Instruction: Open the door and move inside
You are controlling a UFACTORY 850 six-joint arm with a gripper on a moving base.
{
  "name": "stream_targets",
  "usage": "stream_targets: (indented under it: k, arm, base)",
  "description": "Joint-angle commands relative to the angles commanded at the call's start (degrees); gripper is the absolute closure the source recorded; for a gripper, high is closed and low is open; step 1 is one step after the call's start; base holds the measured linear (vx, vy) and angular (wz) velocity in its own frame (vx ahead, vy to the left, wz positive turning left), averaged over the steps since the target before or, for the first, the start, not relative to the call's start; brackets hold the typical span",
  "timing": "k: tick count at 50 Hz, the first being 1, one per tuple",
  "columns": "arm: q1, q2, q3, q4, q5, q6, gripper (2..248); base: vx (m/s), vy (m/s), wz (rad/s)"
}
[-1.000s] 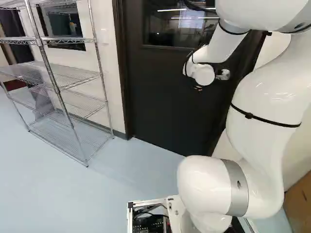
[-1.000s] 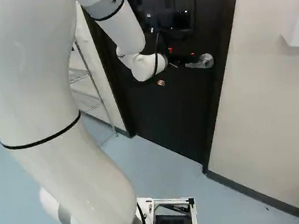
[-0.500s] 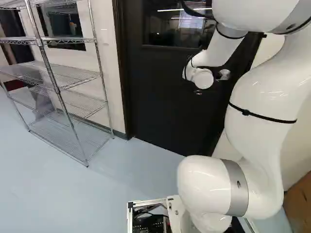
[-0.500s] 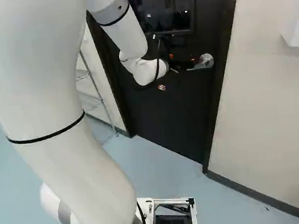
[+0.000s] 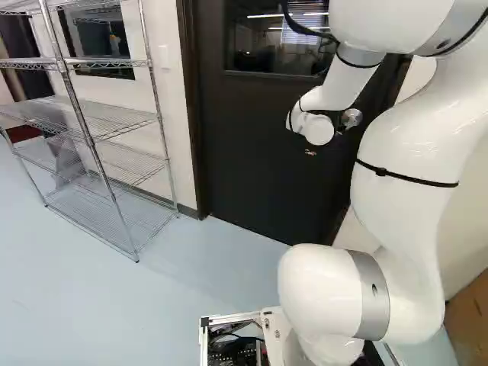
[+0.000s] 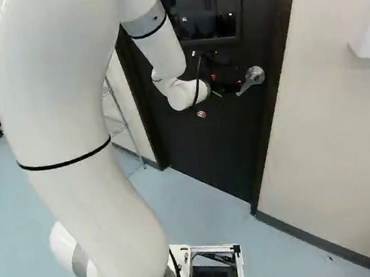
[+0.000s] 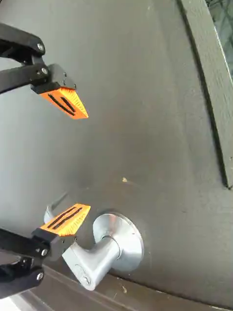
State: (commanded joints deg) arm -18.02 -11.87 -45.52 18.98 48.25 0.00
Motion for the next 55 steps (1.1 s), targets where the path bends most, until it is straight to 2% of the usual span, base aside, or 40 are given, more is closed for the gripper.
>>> stream_targets:
  k: [19,37,55]
  arm:
    - [-0.1,-3.3,-1.1,0.0,0.0,0.0,3]
    - [0.3,-9.7,-6.5,0.0,0.3,0.0,3]
    - [0.9,-14.5,-12.2,0.0,1.4,0.0,3]
  base:
    - [0.000,0.000,0.000]
    - [0.000,0.000,0.000]
    - [0.000,0.000,0.000]
